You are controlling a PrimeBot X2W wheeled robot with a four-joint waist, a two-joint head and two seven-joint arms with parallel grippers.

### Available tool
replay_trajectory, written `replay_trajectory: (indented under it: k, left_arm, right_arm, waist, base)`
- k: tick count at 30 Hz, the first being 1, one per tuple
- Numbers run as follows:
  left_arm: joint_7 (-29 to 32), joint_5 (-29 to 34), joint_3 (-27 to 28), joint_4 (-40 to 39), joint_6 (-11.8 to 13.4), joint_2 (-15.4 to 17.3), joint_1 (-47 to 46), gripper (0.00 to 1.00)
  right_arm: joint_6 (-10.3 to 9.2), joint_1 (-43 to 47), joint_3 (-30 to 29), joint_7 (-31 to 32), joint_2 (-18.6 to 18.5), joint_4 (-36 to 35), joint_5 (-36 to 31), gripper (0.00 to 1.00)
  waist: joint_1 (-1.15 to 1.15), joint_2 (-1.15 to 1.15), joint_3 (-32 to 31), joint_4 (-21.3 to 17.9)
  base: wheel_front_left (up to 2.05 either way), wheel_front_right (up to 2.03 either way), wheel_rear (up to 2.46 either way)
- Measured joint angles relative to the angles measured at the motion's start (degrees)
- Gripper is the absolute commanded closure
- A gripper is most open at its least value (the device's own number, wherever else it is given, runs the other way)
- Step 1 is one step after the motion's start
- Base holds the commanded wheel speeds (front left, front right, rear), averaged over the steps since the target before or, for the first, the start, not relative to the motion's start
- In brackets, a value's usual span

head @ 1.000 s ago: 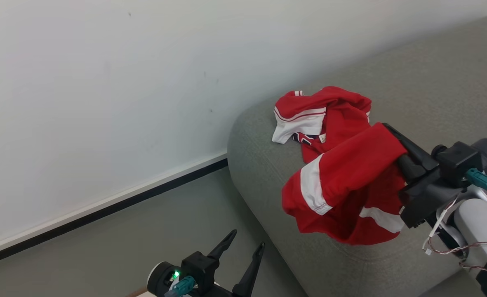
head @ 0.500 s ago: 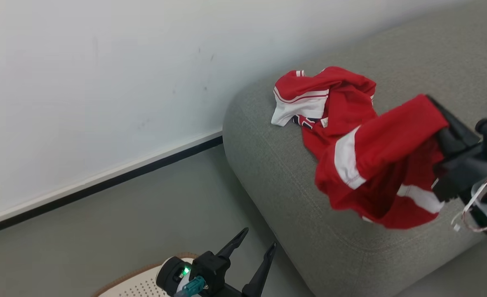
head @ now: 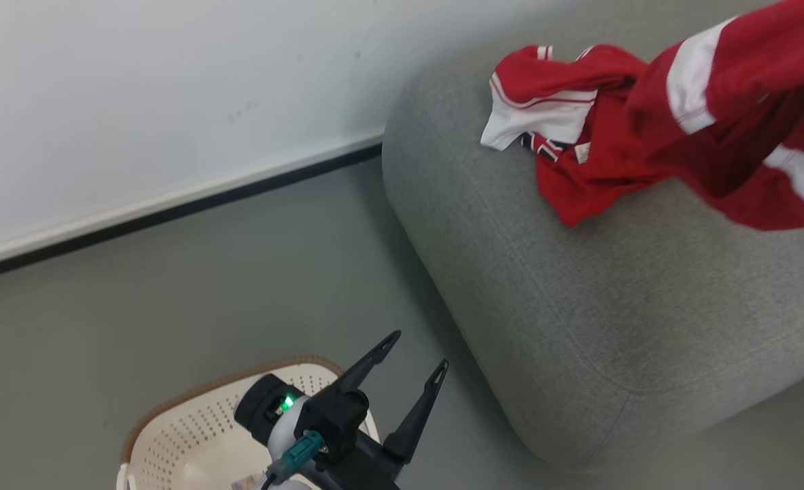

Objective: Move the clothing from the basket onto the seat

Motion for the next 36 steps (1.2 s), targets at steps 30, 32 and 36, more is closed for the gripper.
replay_trajectory:
  k: [30,32,36]
  left_arm:
    - [7.0,6.3,2.5,-13.9,0.4,8.6,-10.5,0.0]
    - [7.1,6.3,2.9,-14.0,0.4,8.9,-10.5,0.0]
    - [7.1,6.3,3.1,-14.1,0.4,9.3,-10.5,0.0]
  right_arm:
    - [-4.35,-15.1,-2.8,-3.4,8.1,24.2,0.6,1.0]
    - [-4.41,-15.1,-2.8,-3.8,8.8,25.6,1.0,0.82]
    - [-4.12,-15.1,-2.7,-5.0,10.2,27.5,1.0,0.0]
  waist:
    - [0.0,0.01,24.4,6.5]
    - [0.0,0.01,25.0,6.0]
    - [0.0,0.01,25.2,4.6]
  base:
    - [0.0,0.0,0.0]
    - [0.0,0.0,0.0]
    - [0.0,0.0,0.0]
